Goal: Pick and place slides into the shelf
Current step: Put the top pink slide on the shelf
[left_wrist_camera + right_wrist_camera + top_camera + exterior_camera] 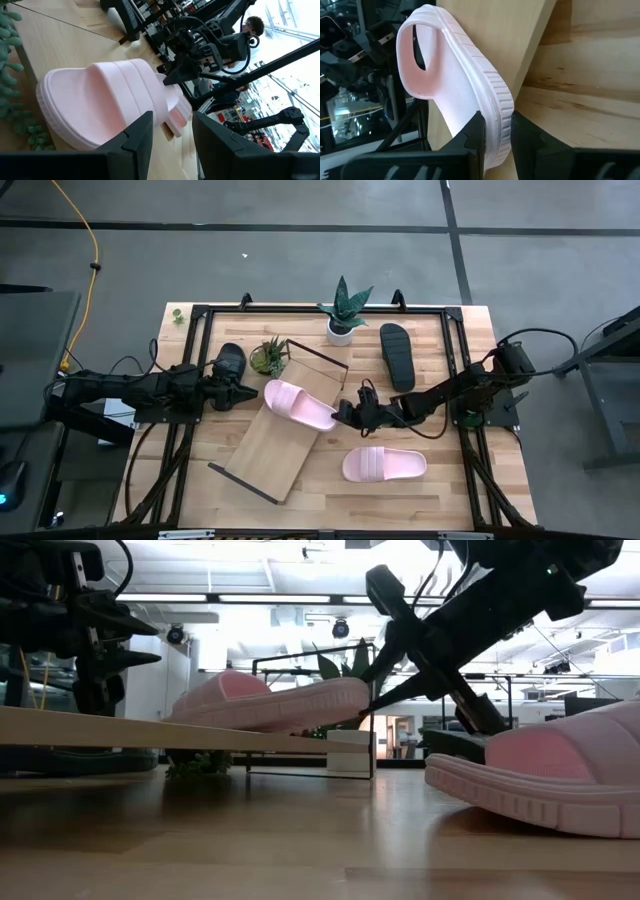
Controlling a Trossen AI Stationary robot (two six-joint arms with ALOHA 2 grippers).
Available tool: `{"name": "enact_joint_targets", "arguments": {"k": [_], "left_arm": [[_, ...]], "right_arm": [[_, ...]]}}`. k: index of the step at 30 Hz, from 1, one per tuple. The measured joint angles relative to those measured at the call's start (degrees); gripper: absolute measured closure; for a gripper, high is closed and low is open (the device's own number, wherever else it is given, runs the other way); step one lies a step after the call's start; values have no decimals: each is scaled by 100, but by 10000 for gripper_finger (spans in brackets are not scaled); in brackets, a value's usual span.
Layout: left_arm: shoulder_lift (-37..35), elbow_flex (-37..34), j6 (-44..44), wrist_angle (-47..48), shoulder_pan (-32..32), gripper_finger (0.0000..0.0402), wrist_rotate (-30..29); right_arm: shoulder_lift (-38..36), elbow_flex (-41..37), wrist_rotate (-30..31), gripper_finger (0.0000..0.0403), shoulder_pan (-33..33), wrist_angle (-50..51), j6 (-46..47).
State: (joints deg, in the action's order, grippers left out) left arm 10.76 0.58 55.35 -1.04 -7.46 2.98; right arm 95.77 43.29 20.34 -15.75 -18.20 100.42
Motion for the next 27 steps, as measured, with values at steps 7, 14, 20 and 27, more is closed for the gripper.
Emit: {"name": "enact_joint_targets", "arguments": {"k": [7,14,20,27], "left_arm": [[0,0,-138,0,0,275,0],[-2,0,-153,-2,-2,275,-2],[-1,0,-153,0,-2,275,-2],[-2,0,-153,0,-1,275,-2]], "right_arm": [[0,0,-153,357,0,-4,-19],[0,145,-201,357,49,165,-8],[-2,282,-191,357,79,449,2],[59,282,-282,357,79,377,147]]}}
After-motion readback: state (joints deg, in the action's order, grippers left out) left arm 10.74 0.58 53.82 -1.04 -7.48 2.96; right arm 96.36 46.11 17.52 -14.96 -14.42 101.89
